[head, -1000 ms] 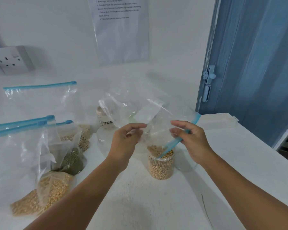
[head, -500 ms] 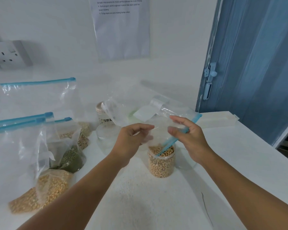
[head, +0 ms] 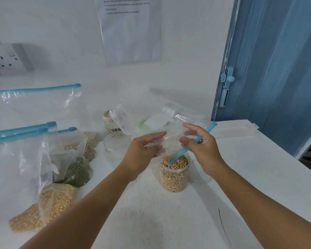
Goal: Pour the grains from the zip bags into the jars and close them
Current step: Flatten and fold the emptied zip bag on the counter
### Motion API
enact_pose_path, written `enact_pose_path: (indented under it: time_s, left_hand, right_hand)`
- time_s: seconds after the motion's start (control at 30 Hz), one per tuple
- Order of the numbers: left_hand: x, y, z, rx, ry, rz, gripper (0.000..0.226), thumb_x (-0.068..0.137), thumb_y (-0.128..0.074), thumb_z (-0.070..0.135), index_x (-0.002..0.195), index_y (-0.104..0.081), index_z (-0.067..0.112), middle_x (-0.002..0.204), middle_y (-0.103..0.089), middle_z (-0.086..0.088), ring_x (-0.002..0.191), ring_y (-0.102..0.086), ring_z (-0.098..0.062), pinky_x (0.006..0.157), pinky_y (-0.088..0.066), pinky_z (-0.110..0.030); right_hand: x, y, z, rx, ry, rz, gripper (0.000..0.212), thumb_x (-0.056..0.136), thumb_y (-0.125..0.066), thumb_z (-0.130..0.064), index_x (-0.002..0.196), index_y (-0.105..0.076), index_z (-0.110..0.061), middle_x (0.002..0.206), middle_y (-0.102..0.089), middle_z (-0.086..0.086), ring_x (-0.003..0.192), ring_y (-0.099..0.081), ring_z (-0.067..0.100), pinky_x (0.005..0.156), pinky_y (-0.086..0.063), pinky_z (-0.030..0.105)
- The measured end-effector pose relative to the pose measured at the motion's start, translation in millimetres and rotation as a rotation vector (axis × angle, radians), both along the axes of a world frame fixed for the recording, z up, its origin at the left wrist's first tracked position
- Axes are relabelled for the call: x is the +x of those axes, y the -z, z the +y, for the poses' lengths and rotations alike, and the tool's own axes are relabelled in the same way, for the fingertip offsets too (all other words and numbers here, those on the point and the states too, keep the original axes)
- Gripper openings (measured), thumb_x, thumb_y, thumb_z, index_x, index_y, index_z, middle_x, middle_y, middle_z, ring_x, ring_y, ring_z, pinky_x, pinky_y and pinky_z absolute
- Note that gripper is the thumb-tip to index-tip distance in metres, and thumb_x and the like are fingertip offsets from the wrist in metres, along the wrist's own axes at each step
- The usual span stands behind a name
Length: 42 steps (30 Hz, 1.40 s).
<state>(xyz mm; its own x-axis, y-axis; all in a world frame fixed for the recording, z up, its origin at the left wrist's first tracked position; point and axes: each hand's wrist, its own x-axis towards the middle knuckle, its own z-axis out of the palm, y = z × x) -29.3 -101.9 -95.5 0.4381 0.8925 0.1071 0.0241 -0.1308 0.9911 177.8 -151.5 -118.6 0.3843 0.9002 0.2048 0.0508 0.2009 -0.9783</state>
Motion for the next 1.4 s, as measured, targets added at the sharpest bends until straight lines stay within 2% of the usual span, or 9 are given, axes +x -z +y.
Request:
enact_pose_path:
  time_s: [0.1, 0.23, 0.5, 0.67, 0.87, 0.97, 1.07, 1.27, 1.4]
  left_hand:
    - [4, -1, -1, 0.007, -0.051, -0.017, 0.043, 0.098, -0.064, -0.005, 0.118, -0.075, 0.031, 0.122, -0.074, -0.004, 0.095, -0.077, -0.025, 0.088, -0.063, -0.033]
    - [4, 3, -1, -0.003, -0.065, -0.041, 0.041, 0.099, -0.064, -0.003, 0.122, -0.074, 0.029, 0.12, -0.076, -0.001, 0.095, -0.078, -0.022, 0.09, -0.063, -0.035]
    - [4, 11, -1, 0.024, -0.045, -0.001, 0.054, 0.089, -0.079, 0.003, 0.132, -0.071, 0.034, 0.127, -0.07, 0.017, 0.116, -0.068, -0.009, 0.095, -0.06, -0.031]
    - [4, 12, 1, 0.055, -0.042, 0.067, 0.067, 0.082, -0.087, 0.009, 0.137, -0.066, 0.04, 0.134, -0.068, 0.015, 0.124, -0.065, -0.013, 0.104, -0.057, -0.038]
    - [8, 16, 3, 0.127, -0.122, 0.124, 0.065, 0.086, -0.082, 0.006, 0.14, -0.064, 0.038, 0.11, -0.077, 0.006, 0.099, -0.074, -0.013, 0.096, -0.061, -0.043]
    - [9, 16, 2, 0.141, -0.131, 0.139, 0.062, 0.089, -0.08, 0.007, 0.142, -0.063, 0.036, 0.11, -0.076, 0.007, 0.098, -0.074, -0.01, 0.096, -0.061, -0.041]
    - [10, 16, -1, 0.154, -0.142, 0.134, 0.058, 0.092, -0.078, 0.011, 0.143, -0.061, 0.034, 0.111, -0.075, 0.006, 0.093, -0.075, -0.011, 0.094, -0.062, -0.041]
    - [11, 14, -2, 0.132, -0.093, 0.156, 0.066, 0.088, -0.082, 0.015, 0.144, -0.058, 0.042, 0.115, -0.073, 0.009, 0.105, -0.073, -0.016, 0.096, -0.061, -0.041]
    - [10, 13, -1, 0.146, -0.108, 0.188, 0.069, 0.087, -0.083, 0.011, 0.143, -0.058, 0.042, 0.114, -0.073, 0.01, 0.102, -0.073, -0.016, 0.094, -0.061, -0.043]
  right_hand:
    - [-2, 0, -3, -0.017, -0.045, -0.044, 0.052, 0.088, -0.081, -0.014, 0.127, -0.065, -0.045, 0.118, -0.066, -0.007, 0.108, -0.065, 0.013, 0.082, -0.058, 0.017]
    - [0, 1, -3, -0.042, -0.053, -0.105, 0.069, 0.087, -0.083, -0.011, 0.14, -0.057, -0.047, 0.12, -0.065, -0.01, 0.105, -0.065, 0.011, 0.08, -0.057, 0.015]
    - [-5, 4, -1, -0.024, -0.004, -0.054, 0.059, 0.09, -0.079, -0.011, 0.134, -0.058, -0.045, 0.118, -0.064, -0.005, 0.105, -0.064, 0.012, 0.073, -0.055, 0.011]
    - [-9, 2, -2, -0.01, 0.028, -0.039, 0.056, 0.09, -0.08, -0.016, 0.135, -0.059, -0.042, 0.116, -0.062, -0.012, 0.103, -0.063, 0.009, 0.075, -0.055, 0.011]
    - [-10, 3, -2, -0.023, 0.016, -0.037, 0.063, 0.085, -0.085, -0.017, 0.136, -0.058, -0.042, 0.117, -0.063, -0.009, 0.105, -0.065, 0.011, 0.08, -0.058, 0.016]
    - [-9, 2, -4, -0.04, -0.034, -0.041, 0.078, 0.079, -0.089, -0.013, 0.143, -0.053, -0.04, 0.121, -0.062, -0.01, 0.1, -0.071, 0.008, 0.082, -0.059, 0.018]
    - [-8, 2, -4, -0.048, -0.025, -0.085, 0.079, 0.08, -0.088, -0.013, 0.143, -0.051, -0.042, 0.122, -0.061, -0.012, 0.108, -0.066, 0.012, 0.084, -0.059, 0.018]
    - [-7, 3, -3, -0.031, 0.005, -0.08, 0.072, 0.083, -0.087, -0.018, 0.139, -0.052, -0.046, 0.129, -0.056, -0.013, 0.116, -0.059, 0.012, 0.089, -0.06, 0.023]
    - [-8, 4, -4, -0.03, 0.014, -0.077, 0.072, 0.082, -0.088, -0.02, 0.139, -0.053, -0.045, 0.13, -0.056, -0.014, 0.116, -0.059, 0.01, 0.085, -0.06, 0.021]
